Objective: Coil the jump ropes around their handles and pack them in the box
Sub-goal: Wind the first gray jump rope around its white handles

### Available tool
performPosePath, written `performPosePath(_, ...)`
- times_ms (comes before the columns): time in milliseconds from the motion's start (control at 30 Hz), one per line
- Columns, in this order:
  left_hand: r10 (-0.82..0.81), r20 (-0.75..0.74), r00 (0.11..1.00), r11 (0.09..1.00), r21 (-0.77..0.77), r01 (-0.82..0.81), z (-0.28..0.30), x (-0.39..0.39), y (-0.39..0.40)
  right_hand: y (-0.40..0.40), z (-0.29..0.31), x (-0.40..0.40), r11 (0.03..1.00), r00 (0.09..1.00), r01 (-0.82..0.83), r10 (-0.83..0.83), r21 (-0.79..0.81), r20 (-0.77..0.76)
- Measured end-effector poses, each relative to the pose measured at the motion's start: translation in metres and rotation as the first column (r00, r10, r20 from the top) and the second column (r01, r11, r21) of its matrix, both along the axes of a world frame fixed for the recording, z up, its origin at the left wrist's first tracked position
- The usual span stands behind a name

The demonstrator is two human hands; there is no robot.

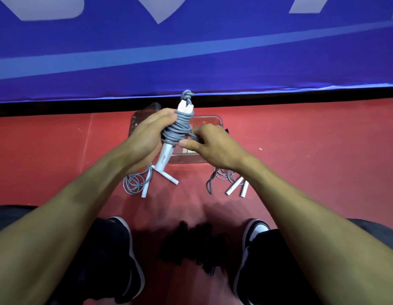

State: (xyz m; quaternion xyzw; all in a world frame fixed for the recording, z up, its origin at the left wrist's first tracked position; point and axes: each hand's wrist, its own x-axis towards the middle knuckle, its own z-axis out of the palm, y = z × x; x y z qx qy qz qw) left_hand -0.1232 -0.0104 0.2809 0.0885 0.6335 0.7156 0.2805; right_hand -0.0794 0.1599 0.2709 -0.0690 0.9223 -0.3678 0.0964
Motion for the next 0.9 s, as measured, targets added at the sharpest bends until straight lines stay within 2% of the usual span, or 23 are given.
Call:
performPosePath(133,-0.121,-0.129,0.984,0.987,-0.124,0.105,0.0008,-0.0030,-0.0042,0.0006,-0.0033,0.0009,1.000,1.000,0.004,-0.003,-0.013,0.019)
performPosePath(233,-0.147,-0.232,0.962,0.971,-0.219,0.095,0.0003,-0.0054,-0.0064,-0.0003,-0.0036,0.0032,0.999,0.998,-0.026,0.027,-0.019,0.052)
performPosePath(300,-0.138,-0.256,0.957,0.970,-0.231,0.078,0.0010,-0.0042,-0.0061,0.0000,-0.0039,0.0028,0.999,0.998,-0.031,0.032,-0.015,0.063)
performPosePath(467,-0.129,-0.259,0.957,0.955,-0.291,0.050,-0.0018,0.0004,-0.0026,-0.0025,-0.0013,0.0026,0.993,0.993,-0.054,0.065,-0.104,0.103)
performPosePath(600,-0.088,-0.275,0.957,0.945,-0.326,-0.006,-0.0058,0.0030,0.0022,-0.0048,-0.0019,0.0040,0.991,0.995,-0.080,0.087,-0.104,0.056)
performPosePath(700,-0.142,-0.227,0.964,0.952,-0.298,0.070,-0.0047,0.0022,0.0013,-0.0023,-0.0004,0.0029,0.990,0.992,-0.104,0.109,-0.096,0.055)
performPosePath(833,-0.183,-0.078,0.980,0.960,-0.230,0.160,-0.0038,-0.0032,-0.0046,0.0035,-0.0056,-0.0005,0.993,0.993,-0.077,0.085,-0.092,0.086)
performPosePath(900,-0.215,-0.095,0.972,0.952,-0.244,0.186,-0.0032,-0.0039,-0.0067,0.0044,-0.0054,-0.0017,0.996,0.993,-0.046,0.054,-0.080,0.107)
